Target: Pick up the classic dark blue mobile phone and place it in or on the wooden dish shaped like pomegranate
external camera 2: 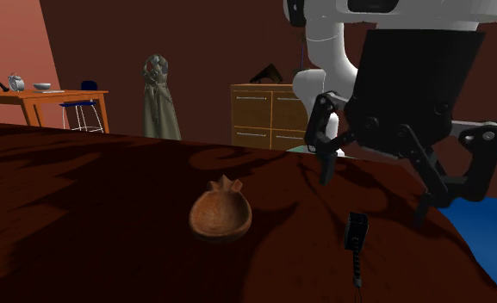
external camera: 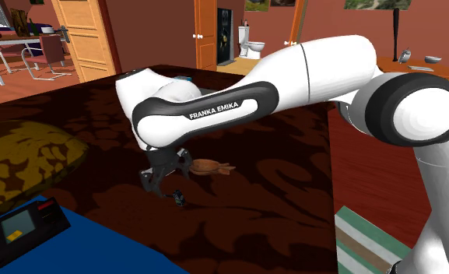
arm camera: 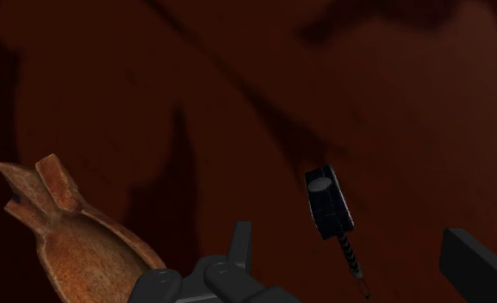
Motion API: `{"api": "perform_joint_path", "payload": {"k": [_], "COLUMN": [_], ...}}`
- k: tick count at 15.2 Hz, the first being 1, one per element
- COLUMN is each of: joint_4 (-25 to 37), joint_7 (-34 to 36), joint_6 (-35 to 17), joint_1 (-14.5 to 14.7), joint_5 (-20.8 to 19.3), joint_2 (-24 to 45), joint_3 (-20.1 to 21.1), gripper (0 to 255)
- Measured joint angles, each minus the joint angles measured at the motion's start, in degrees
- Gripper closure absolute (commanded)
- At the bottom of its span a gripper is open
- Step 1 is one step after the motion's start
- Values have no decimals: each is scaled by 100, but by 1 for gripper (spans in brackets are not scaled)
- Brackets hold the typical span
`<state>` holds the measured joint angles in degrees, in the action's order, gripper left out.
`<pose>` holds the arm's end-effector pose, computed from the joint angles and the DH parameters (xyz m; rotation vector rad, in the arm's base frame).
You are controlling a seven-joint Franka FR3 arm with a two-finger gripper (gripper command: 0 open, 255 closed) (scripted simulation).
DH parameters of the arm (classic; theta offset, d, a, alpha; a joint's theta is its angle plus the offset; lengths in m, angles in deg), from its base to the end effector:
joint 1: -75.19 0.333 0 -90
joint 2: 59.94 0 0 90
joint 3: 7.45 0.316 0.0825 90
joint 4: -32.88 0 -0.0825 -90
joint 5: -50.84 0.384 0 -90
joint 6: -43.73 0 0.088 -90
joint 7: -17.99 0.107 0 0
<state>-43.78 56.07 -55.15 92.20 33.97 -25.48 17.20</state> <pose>0.5766 0.3944 0.3884 2.9998 0.1253 -0.1431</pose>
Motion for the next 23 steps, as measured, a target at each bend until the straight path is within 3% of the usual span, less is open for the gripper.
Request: {"api": "perform_joint_path", "payload": {"k": [10,11,23], "joint_4": [-308,-308,-232], "joint_7": [28,28,27], "joint_6": [-327,-327,-237], "joint_1": [-52,-52,-35], "joint_5": [-30,-30,-19], "joint_2": [25,25,9], "joint_3": [-20,-20,-11], "gripper": [0,255,255]}}
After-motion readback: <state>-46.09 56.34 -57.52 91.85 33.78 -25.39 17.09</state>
